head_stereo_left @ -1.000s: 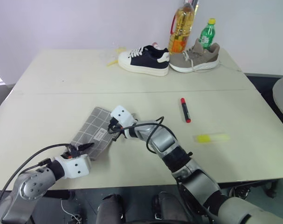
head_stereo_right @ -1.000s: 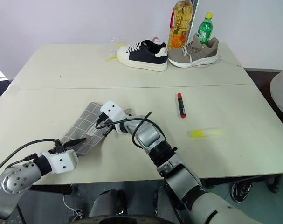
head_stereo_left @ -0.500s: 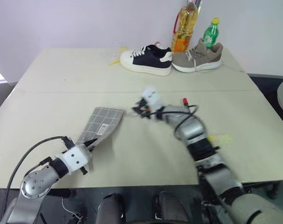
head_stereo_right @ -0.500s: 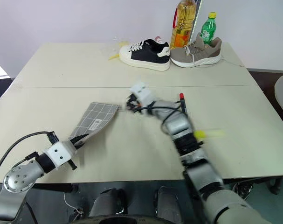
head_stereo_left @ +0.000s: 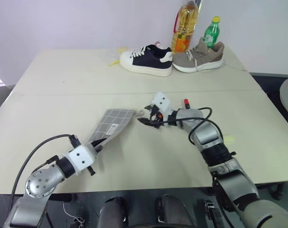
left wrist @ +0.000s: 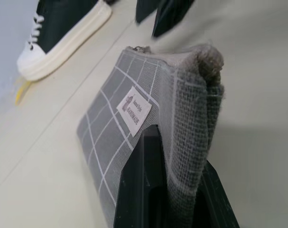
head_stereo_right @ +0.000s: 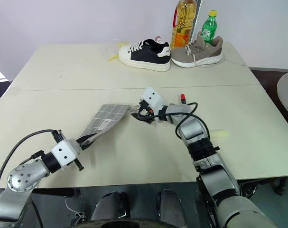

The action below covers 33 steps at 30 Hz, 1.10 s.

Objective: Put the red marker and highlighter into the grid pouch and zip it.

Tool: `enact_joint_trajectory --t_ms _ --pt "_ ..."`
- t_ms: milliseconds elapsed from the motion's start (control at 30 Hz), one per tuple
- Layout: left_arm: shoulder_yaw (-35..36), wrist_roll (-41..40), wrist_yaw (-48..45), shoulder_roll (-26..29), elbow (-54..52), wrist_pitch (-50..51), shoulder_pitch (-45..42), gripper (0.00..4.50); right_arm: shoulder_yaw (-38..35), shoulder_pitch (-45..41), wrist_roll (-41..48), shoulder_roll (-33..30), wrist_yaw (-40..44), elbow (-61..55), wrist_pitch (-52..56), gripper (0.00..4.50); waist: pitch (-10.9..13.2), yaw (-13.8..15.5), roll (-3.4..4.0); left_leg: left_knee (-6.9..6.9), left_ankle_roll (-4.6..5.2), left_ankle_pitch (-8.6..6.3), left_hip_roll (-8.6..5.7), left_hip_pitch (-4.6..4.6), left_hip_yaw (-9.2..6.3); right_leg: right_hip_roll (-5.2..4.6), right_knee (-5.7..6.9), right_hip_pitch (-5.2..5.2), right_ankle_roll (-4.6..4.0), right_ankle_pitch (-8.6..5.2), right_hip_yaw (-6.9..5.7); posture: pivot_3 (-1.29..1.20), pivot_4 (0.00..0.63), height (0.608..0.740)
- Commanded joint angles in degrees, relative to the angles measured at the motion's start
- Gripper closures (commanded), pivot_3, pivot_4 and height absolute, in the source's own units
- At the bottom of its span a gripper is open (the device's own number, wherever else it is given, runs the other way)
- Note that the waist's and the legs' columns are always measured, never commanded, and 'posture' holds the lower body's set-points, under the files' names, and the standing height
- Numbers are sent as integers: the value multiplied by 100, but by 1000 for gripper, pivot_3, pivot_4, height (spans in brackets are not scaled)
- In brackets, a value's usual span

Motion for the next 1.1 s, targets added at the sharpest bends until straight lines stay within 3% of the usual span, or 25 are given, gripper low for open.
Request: enact_joint_trajectory --t_ms 33,167,200,267,400,433,733,1100 --pt "-4 -97 -32 12 -268 45 3 4500 58 -189 -134 105 -73 134 -366 1192 0 2 1 1 0 0 -1 0 0 -2 0 0 0 0 0 0 150 705" --pt "-11 -91 -47 5 -330 93 11 4500 253 -209 -387 164 -66 452 -827 1192 0 -3 0 2 0 0 -2 0 0 -2 1 1 0 0 -2 0 150 705" --pt "-4 -91 -50 7 -339 99 11 4500 256 -212 -406 170 -55 498 -864 1428 0 -4 0 2 0 0 -2 0 0 -1 1 0 0 0 -2 0 150 705" --pt "5 -88 -45 3 -355 111 16 4500 195 -212 -372 206 -46 542 -840 2085 0 -4 -1 2 0 0 -1 0 0 0 2 0 0 0 -2 0 150 705" --pt "15 -79 -34 -5 -324 97 15 4500 177 -208 -427 221 -53 545 -835 4201 -1 -4 -1 3 0 0 -1 0 0 0 2 2 1 0 -2 0 150 705" --pt "15 -77 -32 -8 -310 92 12 4500 175 -205 -443 223 -58 539 -822 4477 -1 -5 -1 3 0 0 -1 0 -1 1 2 2 1 0 -2 0 150 705" --pt "-276 194 181 -210 -122 206 -251 4500 324 -39 -587 88 64 -195 -625 4477 -1 2 -1 3 0 0 -1 0 0 0 2 3 1 1 -2 0 150 705" --pt "-1032 735 764 -967 511 449 -1280 4500 781 258 -616 -750 980 -1802 -591 4477 -6 32 -10 9 0 0 -5 -1 -2 1 3 16 1 1 -4 0 150 705"
